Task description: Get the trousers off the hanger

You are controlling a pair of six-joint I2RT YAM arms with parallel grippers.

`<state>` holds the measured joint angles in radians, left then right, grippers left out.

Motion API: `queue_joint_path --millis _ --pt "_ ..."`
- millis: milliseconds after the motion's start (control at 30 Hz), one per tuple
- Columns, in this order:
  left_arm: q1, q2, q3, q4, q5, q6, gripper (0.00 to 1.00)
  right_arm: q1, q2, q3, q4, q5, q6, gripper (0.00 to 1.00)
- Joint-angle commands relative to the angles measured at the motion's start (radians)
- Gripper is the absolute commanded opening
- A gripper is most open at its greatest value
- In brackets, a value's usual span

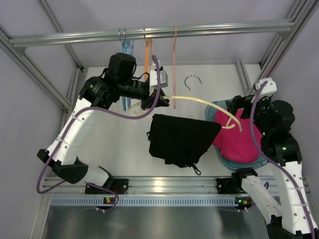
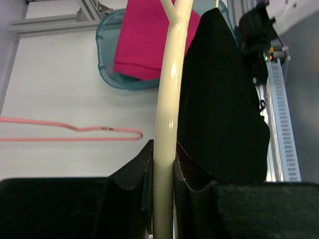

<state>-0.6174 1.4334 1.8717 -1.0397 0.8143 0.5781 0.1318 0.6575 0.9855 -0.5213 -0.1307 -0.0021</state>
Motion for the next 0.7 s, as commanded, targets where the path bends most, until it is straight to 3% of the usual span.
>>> queue_joint_path --millis 0,67,133,200,267,367,667 --pt "-0.083 -0.007 0.064 0.252 -0.076 -0.312 0.00 -0.021 -0.038 0.168 0.044 0.104 -0.035 0.99" --pt "-0.140 -0.011 0.026 0.331 -0.137 -0.438 0.00 -0.023 -0.038 0.214 0.050 0.126 -0.045 0.99" --pt "-0.189 0.005 0.012 0.336 -0.190 -0.463 0.00 -0.024 -0.033 0.280 0.052 0.215 -0.058 0.99" --pt "-0.290 0.024 0.009 0.343 -0.374 -0.518 0.00 -0.024 -0.033 0.336 0.049 0.264 -0.067 0.99" --pt "-0.372 0.056 0.009 0.357 -0.464 -0.575 0.00 -0.024 -0.030 0.372 0.040 0.247 -0.085 0.99" --pt "-0.407 0.116 0.023 0.437 -0.610 -0.699 0.00 -0.023 -0.004 0.442 -0.021 0.211 -0.124 0.99" --pt "-0.423 0.376 0.377 0.503 -0.898 -0.977 0.00 -0.023 -0.022 0.463 -0.250 0.007 -0.203 0.99"
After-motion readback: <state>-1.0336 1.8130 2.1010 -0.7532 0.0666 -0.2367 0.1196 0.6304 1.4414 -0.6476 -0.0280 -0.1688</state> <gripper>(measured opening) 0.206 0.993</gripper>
